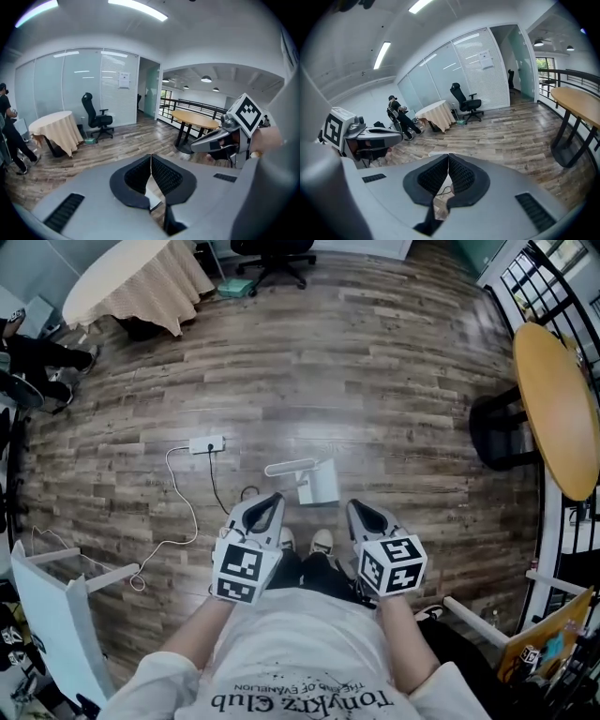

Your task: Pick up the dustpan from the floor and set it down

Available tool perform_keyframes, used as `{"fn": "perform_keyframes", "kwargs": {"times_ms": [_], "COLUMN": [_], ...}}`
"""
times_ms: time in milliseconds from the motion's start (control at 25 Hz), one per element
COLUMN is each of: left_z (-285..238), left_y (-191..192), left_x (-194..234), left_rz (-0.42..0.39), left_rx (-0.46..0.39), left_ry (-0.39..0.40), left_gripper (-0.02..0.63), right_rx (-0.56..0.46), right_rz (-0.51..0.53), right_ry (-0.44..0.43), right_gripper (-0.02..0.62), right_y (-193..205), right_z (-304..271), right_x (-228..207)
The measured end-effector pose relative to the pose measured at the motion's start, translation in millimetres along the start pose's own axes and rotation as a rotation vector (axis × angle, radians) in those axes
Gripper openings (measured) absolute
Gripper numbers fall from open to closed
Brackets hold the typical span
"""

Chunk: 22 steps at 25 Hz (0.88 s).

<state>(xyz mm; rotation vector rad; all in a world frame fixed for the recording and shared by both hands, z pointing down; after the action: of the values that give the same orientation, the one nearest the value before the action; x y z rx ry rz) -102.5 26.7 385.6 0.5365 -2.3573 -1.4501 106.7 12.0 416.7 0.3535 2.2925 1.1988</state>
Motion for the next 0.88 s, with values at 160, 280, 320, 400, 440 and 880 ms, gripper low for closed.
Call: {"fn": "perform_keyframes", "kwargs": {"times_ms": [160, 280, 320, 400, 440, 880], "left_z": [-19.1, -30.4, -33.4, -38.4, -40.6, -76.2], "left_y": [1.3, 7.6, 9.5, 11.4, 12.0, 30.2], "left_x": [6.4, 11.0, 13.1, 17.5, 19.5, 28.7], "left_rz": [-0.035, -0.061, -0.065, -0.059, -0.052, -0.093], "left_rx": [0.019, 0.041, 0.046, 0.052, 0.056, 0.172], "left_ry": [0.009, 0.016, 0.02, 0.033, 0.042, 0.19], "left_gripper": [0.025, 0.025, 0.026, 0.026, 0.028, 0.214], "right_rx": [0.011, 0.023, 0.026, 0.031, 0.032, 0.055], "right_rz": [-0.015, -0.027, -0.03, -0.04, -0.045, -0.087], "right_ry": [0.002, 0.007, 0.008, 0.008, 0.006, 0.001], "right_gripper": [0.026, 0.026, 0.026, 0.026, 0.026, 0.026], "right_y": [0.7, 4.1, 5.3, 7.1, 7.9, 18.0], "right_z": [-8.9, -13.1, -14.5, -16.4, -17.1, -35.1], "right_x": [-8.6, -11.0, -11.1, -9.8, -8.9, -10.9]}}
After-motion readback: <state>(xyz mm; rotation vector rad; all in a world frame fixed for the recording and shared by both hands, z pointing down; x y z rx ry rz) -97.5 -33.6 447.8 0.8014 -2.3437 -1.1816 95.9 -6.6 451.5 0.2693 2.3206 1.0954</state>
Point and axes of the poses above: the fingertips, and each gripper's own axes: z backward along the fingers, x to its left, y out of its underside, the point moved 8 cm from there along z, backward along the fingers, and after that the axes turned 9 degrees about -x, right-handed, at the moved point
